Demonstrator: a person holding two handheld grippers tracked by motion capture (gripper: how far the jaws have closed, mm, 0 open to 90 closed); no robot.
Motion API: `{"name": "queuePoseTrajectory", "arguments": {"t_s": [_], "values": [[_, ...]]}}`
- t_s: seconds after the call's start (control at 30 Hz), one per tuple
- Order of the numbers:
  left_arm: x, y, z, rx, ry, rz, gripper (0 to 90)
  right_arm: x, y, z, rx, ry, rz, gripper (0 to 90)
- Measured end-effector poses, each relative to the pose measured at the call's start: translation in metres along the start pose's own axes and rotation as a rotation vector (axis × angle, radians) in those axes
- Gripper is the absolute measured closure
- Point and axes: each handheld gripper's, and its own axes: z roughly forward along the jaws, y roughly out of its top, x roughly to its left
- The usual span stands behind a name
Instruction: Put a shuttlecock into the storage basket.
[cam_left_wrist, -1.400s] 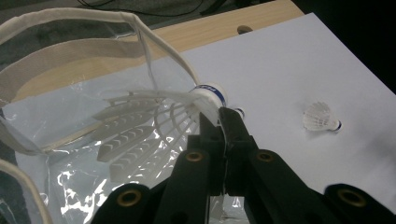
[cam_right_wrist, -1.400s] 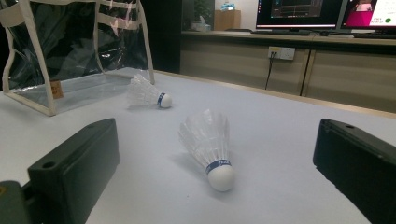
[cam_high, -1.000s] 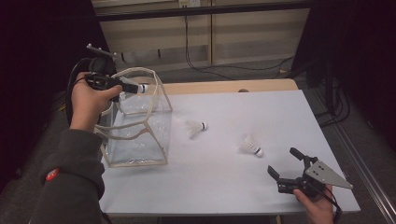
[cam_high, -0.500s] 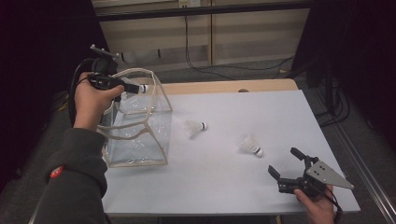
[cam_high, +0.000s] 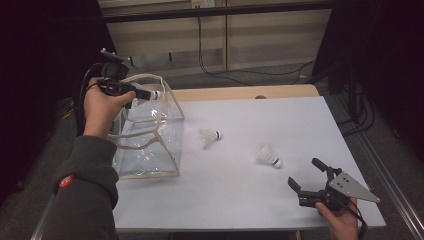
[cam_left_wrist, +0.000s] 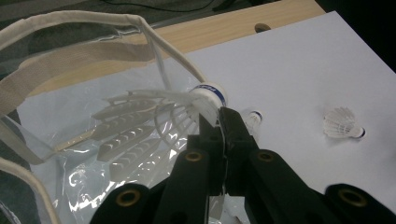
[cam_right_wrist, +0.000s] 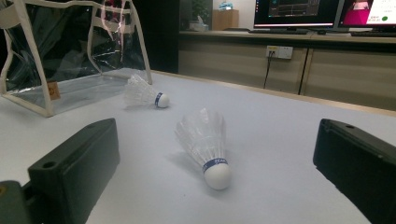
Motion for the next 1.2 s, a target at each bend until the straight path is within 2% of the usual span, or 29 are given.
{"name": "queuePoseTrajectory", "arguments": {"t_s": [0.7, 1.2], "values": [[0.005, 0.000, 0.009, 0.007, 0.024, -0.010, 89.0, 0.000, 0.000, 0.000, 0.001, -0.003, 0.001, 0.7], [0.015, -0.007, 0.016, 0.003, 0.040, -0.048, 88.9, 0.000, 0.000, 0.000, 0.001, 0.001, 0.000, 0.9]]}}
